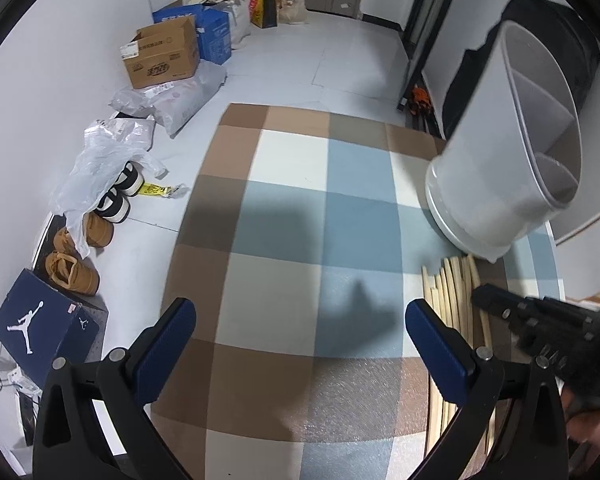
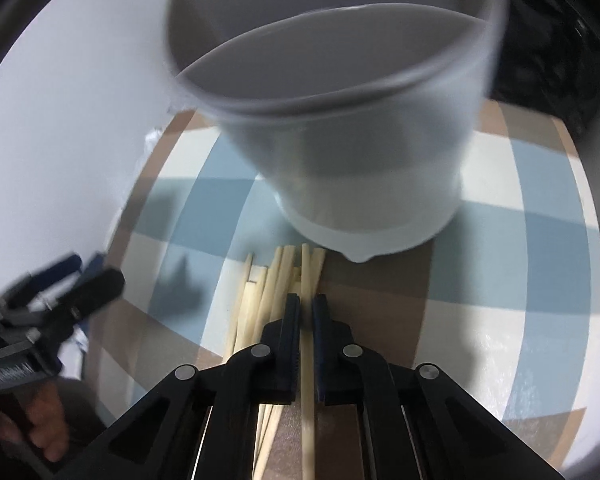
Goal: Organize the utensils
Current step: 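Close the right gripper on one wooden stick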
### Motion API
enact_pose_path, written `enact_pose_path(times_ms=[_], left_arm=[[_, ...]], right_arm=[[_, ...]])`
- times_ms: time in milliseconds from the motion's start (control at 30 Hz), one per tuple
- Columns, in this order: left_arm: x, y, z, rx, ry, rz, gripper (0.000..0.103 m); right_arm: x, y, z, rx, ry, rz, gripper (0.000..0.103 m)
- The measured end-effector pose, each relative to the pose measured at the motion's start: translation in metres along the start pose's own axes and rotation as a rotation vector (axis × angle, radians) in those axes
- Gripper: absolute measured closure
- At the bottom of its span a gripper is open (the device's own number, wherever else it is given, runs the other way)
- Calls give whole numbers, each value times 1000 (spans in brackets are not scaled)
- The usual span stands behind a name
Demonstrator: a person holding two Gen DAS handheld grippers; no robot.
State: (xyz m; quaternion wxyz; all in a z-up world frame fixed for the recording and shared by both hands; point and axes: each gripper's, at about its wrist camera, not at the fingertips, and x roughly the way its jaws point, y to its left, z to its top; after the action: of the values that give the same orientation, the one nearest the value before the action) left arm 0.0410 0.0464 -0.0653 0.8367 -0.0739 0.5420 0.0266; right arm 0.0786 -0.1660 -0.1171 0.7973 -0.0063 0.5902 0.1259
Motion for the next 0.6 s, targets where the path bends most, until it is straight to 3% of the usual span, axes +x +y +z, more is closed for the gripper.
enact_pose_path(times_ms=[167, 333, 600], left_arm=[[-1, -15, -8, 62, 16, -32, 1], [11, -29, -20, 84, 89, -90, 1], [24, -45, -29, 137, 150, -17, 1]], right_arm=[[-24, -13, -6, 71, -61, 71, 98], [-55, -21, -18, 92, -145, 119, 98], [-95, -45, -38, 141, -254, 182, 98]])
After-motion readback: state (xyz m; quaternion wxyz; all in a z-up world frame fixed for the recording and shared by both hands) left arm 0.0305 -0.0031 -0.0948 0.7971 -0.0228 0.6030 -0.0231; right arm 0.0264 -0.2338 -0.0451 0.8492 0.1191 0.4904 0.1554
